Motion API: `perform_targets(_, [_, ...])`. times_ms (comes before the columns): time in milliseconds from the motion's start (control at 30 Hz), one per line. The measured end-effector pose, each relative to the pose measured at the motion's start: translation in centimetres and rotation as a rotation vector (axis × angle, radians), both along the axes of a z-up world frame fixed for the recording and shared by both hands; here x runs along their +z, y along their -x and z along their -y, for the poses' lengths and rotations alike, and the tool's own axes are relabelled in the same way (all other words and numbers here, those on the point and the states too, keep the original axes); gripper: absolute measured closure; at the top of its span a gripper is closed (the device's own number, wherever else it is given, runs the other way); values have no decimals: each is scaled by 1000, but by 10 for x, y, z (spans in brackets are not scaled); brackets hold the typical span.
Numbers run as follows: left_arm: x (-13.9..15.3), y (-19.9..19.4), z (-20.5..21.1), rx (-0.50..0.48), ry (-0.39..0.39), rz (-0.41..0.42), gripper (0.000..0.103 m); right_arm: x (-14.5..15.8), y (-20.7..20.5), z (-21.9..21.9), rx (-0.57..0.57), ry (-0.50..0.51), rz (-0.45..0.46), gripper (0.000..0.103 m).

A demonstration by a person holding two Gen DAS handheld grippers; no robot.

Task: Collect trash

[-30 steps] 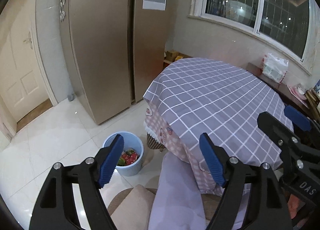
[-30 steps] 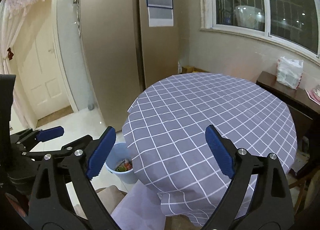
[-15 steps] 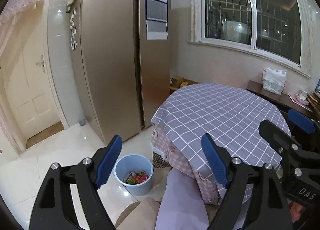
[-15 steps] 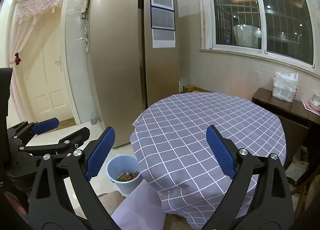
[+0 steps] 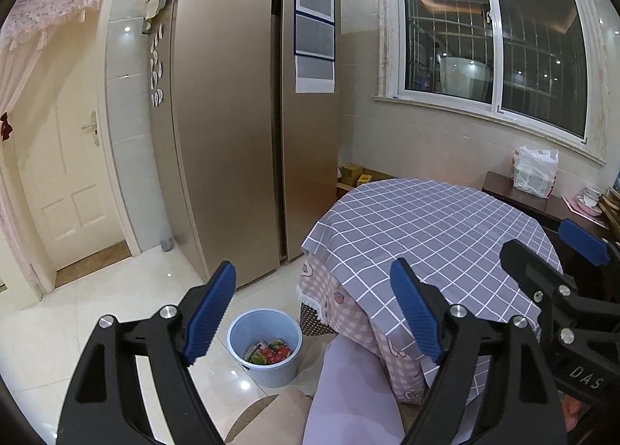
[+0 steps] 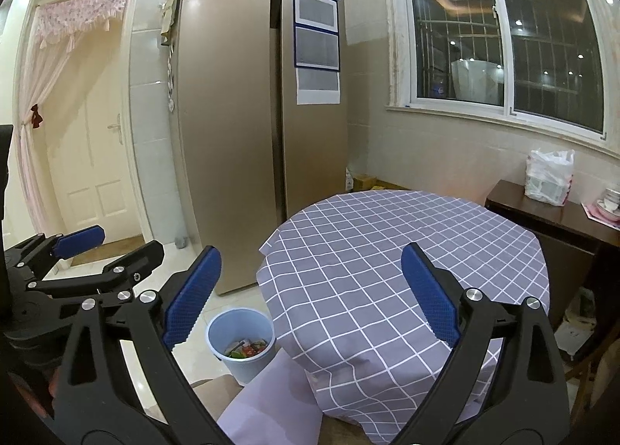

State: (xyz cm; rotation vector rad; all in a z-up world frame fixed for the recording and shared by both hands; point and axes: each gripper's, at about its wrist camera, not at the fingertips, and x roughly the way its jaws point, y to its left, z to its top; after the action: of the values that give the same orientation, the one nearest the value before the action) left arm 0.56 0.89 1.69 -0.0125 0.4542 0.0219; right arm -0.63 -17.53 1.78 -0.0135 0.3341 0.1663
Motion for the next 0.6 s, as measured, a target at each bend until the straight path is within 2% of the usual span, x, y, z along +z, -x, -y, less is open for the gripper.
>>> perform_targets(600, [-3, -3, -2, 13, 7, -20, 23, 0, -3, -5, -7, 5, -22, 10])
